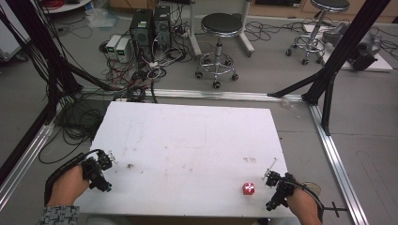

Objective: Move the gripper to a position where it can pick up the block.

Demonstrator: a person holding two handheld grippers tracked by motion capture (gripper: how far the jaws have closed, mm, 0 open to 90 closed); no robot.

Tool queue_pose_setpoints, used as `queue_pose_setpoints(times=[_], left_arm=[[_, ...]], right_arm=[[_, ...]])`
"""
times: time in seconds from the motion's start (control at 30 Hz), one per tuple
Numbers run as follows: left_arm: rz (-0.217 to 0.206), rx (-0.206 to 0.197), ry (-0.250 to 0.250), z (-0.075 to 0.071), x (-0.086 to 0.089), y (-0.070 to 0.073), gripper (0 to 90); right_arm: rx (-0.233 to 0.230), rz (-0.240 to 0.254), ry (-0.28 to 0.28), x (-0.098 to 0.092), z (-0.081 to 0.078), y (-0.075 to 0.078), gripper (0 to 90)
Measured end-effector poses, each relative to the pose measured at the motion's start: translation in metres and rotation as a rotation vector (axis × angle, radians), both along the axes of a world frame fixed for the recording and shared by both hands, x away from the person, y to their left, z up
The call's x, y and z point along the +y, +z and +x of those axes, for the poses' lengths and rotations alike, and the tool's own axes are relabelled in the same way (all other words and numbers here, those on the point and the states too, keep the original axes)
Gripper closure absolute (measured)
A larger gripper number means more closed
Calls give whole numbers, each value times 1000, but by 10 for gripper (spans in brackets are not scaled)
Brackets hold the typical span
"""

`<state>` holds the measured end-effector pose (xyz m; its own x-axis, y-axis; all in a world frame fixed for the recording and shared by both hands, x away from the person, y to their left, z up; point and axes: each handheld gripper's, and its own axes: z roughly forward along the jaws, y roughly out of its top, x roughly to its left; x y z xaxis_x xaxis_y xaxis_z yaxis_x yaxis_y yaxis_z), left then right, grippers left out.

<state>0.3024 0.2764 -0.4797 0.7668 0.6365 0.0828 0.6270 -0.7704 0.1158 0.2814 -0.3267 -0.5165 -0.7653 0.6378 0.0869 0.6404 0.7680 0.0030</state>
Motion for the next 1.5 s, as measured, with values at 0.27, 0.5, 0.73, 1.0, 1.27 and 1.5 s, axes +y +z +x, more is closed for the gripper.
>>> queue_pose_setpoints(times=[0.27, 0.5, 0.73, 1.0, 1.27, 1.5], left_arm=[[-7, -6, 4, 0, -1, 1, 226], [-5, -5, 1, 0, -1, 0, 226], [-10, -4, 6, 0, 0, 0, 226], [-11, -2, 7, 1, 2, 0, 227], [-15, -4, 9, 1, 3, 0, 229], [-18, -5, 12, 1, 3, 0, 229]], right_arm=[[-4, 2, -7, -2, -1, 1, 7], [-5, 4, 2, -4, 0, 3, 7], [-1, -46, 129, -9, 5, 1, 8], [-17, -56, 239, -10, 9, 6, 7], [-28, -72, 360, -10, 16, 15, 7], [-58, -79, 428, 0, 21, 31, 7]])
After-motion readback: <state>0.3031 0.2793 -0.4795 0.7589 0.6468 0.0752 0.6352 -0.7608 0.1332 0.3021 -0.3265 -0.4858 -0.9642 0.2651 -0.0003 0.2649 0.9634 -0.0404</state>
